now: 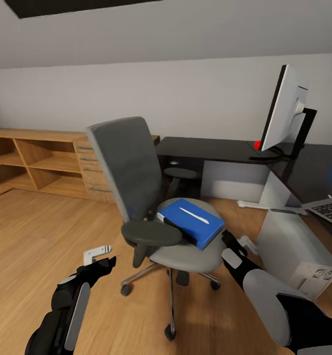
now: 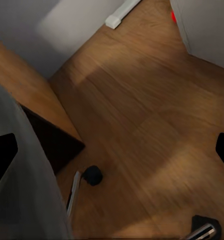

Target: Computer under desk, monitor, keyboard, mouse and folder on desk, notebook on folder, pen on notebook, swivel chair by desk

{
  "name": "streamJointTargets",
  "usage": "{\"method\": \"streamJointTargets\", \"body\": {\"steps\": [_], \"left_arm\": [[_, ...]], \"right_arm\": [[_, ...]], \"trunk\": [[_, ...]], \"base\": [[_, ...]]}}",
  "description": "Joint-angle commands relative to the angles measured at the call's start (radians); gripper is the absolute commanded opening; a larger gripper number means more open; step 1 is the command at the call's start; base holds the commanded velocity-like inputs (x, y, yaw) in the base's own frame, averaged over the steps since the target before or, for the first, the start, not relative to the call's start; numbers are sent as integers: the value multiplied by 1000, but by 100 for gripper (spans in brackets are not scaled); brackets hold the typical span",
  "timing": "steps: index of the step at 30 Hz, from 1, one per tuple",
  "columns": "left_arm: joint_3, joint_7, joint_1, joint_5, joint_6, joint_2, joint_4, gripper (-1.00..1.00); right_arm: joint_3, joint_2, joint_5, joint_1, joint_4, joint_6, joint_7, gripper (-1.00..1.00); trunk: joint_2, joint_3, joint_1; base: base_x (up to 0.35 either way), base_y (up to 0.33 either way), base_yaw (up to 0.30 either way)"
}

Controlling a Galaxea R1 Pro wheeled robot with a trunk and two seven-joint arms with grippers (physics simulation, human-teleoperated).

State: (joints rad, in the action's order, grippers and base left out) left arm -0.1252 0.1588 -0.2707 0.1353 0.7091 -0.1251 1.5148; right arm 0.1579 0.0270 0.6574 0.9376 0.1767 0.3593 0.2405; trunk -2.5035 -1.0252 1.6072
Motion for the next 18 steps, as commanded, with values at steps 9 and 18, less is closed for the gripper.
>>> {"method": "streamJointTargets", "body": {"steps": [9, 18], "left_arm": [[-1, 7, -1, 11, 4, -1, 1, 100], [-1, 7, -1, 11, 4, -1, 1, 100]], "right_arm": [[-1, 2, 12, 0, -4, -11, -3, 100], [-1, 2, 10, 0, -3, -11, -1, 100]], "trunk": [[0, -1, 0], [0, -1, 0]], "base": [[0, 0, 274], [0, 0, 275]]}}
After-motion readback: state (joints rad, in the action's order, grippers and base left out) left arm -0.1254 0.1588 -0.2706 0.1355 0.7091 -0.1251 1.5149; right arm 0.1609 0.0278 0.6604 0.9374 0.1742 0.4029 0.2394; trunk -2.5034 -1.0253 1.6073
